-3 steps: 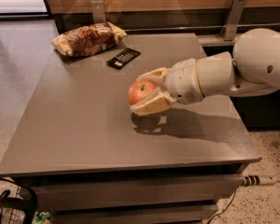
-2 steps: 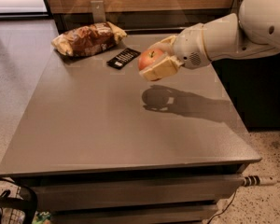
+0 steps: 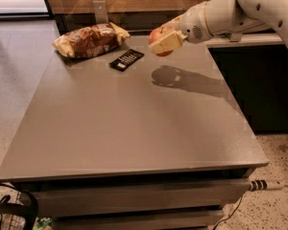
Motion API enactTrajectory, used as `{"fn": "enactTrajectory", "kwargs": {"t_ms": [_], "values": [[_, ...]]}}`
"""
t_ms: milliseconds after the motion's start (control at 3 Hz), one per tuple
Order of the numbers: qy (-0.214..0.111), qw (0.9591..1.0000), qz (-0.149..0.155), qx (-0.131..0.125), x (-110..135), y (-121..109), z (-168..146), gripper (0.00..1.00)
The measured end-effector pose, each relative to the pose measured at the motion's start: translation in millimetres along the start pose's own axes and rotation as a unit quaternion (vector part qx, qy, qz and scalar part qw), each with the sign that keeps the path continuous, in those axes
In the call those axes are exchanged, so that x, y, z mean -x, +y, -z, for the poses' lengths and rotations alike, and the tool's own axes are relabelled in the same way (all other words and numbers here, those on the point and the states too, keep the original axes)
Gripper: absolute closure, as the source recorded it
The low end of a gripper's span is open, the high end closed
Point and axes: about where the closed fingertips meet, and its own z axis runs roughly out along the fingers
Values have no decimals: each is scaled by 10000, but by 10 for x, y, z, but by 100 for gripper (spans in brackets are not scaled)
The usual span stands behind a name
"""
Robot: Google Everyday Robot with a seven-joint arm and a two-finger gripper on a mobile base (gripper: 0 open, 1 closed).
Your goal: Move apple near rxbar chocolate
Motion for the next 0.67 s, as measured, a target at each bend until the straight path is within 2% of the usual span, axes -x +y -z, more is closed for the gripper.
{"fn": "enactTrajectory", "kwargs": {"t_ms": [333,667], "values": [[-95,9998,-147,-52,-115,-318,-280,100],[-220,9995,-202,-69,-306,-518,-533,100]]}}
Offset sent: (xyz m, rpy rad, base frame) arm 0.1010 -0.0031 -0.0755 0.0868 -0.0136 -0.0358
